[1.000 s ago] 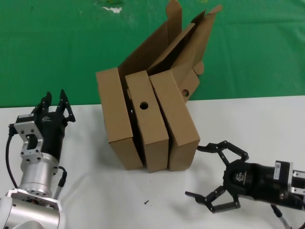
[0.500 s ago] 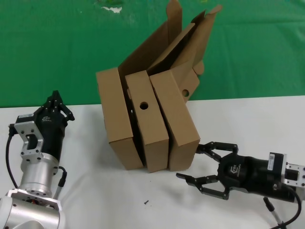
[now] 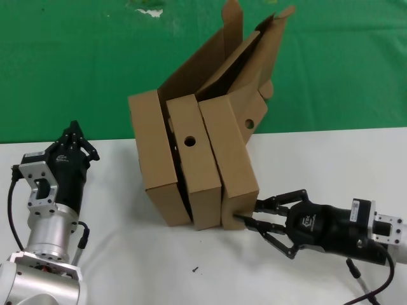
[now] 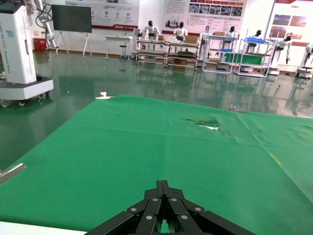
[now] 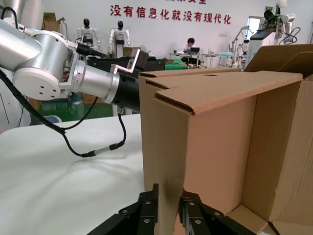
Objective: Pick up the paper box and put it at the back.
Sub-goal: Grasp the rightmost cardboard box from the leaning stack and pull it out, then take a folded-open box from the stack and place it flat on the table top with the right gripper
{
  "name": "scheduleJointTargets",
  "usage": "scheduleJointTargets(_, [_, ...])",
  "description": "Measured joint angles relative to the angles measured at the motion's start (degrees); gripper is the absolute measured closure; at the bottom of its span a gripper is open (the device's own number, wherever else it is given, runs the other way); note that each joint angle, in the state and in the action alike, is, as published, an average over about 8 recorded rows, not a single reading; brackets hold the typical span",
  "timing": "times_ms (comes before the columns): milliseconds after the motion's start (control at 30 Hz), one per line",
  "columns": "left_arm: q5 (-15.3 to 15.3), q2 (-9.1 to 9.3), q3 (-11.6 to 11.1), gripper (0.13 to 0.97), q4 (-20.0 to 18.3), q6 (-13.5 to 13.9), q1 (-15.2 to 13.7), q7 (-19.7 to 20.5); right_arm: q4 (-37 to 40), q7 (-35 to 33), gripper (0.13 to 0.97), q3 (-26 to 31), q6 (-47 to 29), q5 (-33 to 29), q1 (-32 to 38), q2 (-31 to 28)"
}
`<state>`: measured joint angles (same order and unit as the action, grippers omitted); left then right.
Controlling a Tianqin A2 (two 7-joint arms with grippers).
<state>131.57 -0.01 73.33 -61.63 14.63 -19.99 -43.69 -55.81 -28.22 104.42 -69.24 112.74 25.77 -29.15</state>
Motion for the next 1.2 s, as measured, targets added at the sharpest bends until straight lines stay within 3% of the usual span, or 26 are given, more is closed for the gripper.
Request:
scheduleJointTargets(300, [0.0,0.0,0.0,0.958,0.0,0.0,0.0,0.0,-4.2,1.2,0.924,-1.1,1.2,-0.3,-1.9,-1.0])
scheduleJointTargets(700, [0.0,0.0,0.0,0.958,0.0,0.0,0.0,0.0,-22.7,7.2,0.957,-8.0,11.4,-2.7,-11.7,-10.4])
scheduleJointTargets(933, [0.0,0.0,0.0,0.958,0.0,0.0,0.0,0.0,-22.5,13.8,0.957,-6.7,22.1,-14.1,-7.6,-14.5])
scheduleJointTargets(1200, [0.0,0.0,0.0,0.958,0.0,0.0,0.0,0.0,-10.3,18.3,0.957,1.8,28.3,-31.2,5.8,-12.1])
